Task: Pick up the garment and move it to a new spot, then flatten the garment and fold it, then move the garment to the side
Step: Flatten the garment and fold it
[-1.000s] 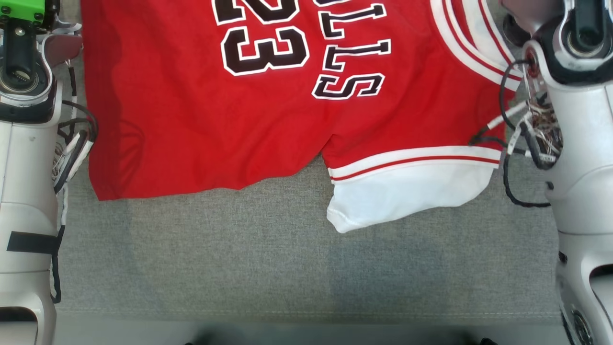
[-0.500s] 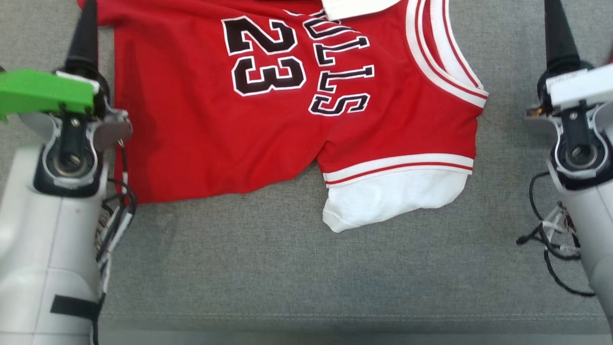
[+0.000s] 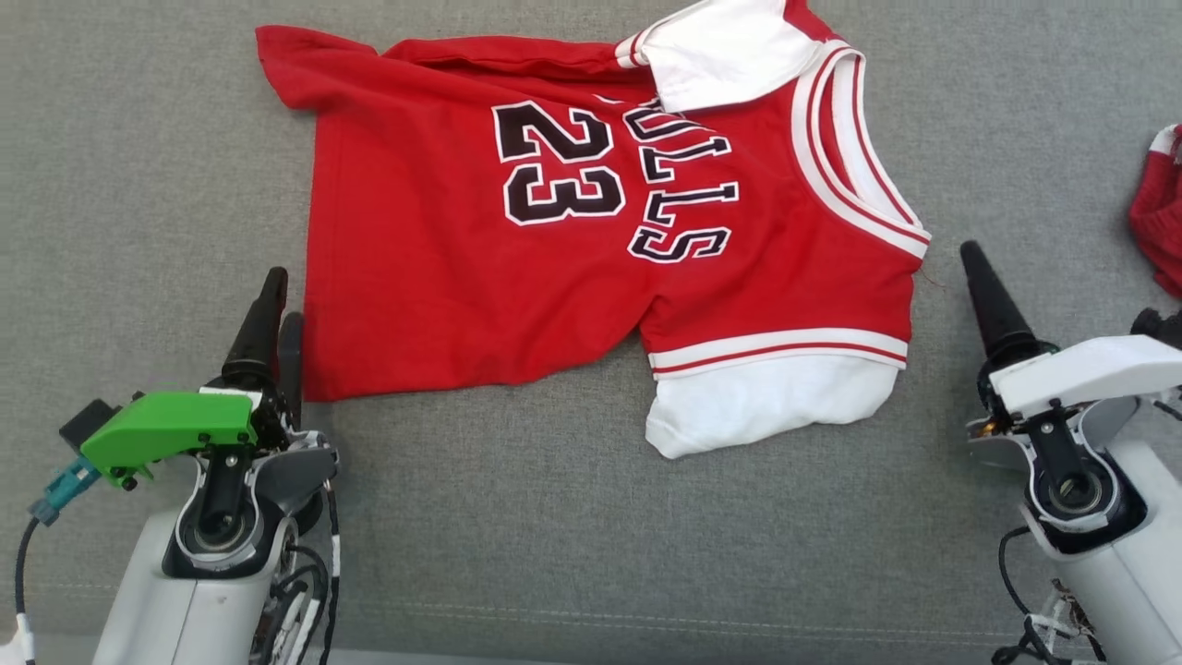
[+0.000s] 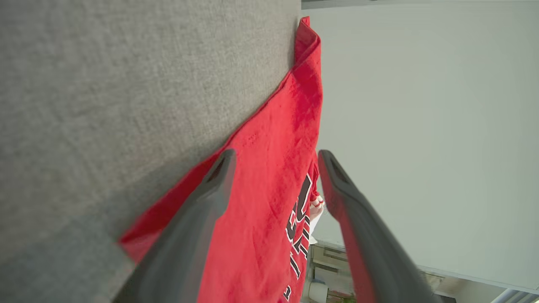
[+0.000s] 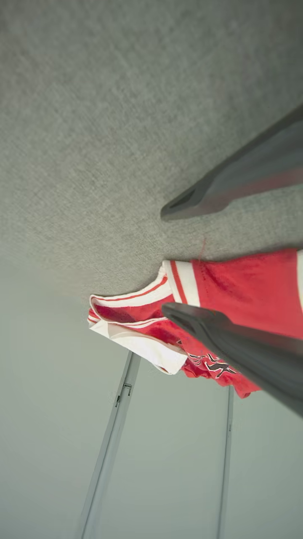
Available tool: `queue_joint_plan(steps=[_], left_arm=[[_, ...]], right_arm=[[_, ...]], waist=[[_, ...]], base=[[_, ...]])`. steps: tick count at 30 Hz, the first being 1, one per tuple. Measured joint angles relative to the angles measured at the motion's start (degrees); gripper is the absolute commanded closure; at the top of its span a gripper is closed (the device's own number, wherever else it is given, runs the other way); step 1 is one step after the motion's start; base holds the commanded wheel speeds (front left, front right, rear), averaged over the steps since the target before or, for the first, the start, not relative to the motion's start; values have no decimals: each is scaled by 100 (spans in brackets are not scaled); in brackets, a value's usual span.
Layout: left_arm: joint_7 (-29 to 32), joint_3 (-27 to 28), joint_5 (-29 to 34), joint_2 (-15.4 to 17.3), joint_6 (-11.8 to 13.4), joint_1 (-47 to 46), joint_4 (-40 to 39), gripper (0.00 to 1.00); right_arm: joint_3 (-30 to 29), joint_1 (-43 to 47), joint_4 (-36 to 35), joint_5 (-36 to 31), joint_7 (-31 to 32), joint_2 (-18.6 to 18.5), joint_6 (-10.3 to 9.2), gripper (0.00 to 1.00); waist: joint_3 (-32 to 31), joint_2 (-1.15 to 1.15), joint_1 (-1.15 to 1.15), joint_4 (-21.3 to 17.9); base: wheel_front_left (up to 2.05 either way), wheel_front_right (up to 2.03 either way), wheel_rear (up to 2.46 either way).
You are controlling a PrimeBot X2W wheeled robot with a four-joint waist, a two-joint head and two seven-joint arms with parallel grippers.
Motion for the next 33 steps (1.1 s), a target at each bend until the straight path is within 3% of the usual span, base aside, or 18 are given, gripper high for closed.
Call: queue_joint_plan(steps=[5, 15, 33], left_arm=[[64, 140, -278, -14, 5, 378, -259, 0], [416, -143, -282, 214, 293, 990, -725, 0], [534, -240, -267, 237, 616, 1162, -1359, 0]], right_arm=[[247, 308, -292, -15, 112, 11, -4, 0], [489, 749, -777, -75, 205, 13, -66, 0], [499, 1020, -1298, -127, 194, 14, -214, 0]], waist=[[-163, 0, 0, 90], [-184, 0, 0, 26], [-86, 0, 0, -43]], base=[[0, 0, 0], [0, 0, 0], [0, 0, 0]])
